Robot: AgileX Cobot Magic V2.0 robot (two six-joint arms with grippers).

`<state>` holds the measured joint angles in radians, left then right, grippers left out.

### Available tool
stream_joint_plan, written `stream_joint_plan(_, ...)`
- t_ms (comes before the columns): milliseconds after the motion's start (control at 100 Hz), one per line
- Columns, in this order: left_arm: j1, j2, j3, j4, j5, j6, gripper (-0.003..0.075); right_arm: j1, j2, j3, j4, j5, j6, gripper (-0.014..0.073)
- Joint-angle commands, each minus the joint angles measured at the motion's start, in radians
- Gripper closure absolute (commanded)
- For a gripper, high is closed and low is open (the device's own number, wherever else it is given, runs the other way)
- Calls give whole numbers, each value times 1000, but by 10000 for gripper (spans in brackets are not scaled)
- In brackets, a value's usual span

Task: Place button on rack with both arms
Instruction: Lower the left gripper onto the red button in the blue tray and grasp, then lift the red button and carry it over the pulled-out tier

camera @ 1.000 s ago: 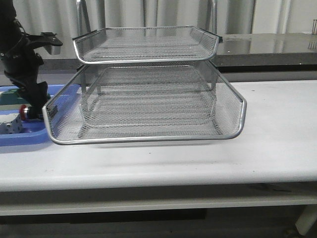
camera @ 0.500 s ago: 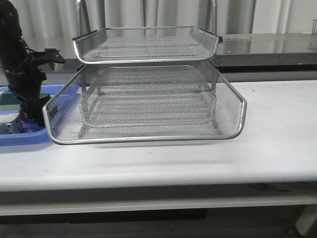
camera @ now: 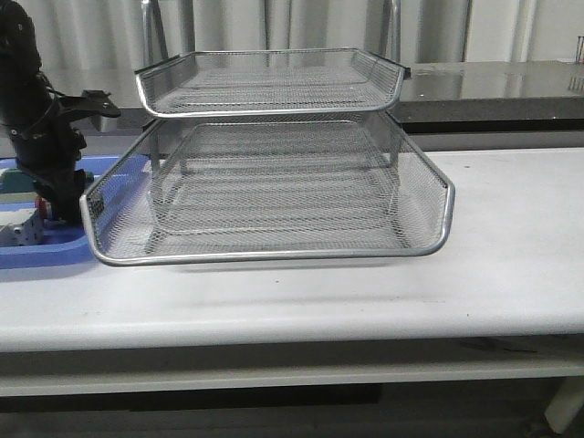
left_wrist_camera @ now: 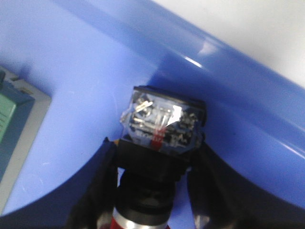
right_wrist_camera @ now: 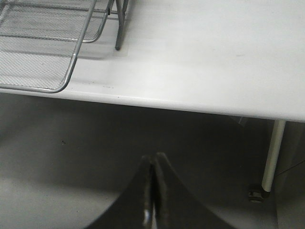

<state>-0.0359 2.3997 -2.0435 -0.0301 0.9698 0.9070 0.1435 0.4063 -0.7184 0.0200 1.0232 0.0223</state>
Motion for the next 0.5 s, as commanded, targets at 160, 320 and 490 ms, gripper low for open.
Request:
stream_joint_plan(160, -3, -97, -30, -15, 34, -4, 734, -4, 10, -32, -11, -57, -1, 662)
stream_joint_plan(320, -3, -156, -30, -15, 40, -55, 734, -4, 10, -32, -11, -57, -1, 662)
stream_joint_plan(490, -3, -236, -30, -13, 84, -57, 734, -4, 10, -32, -11, -57, -1, 662)
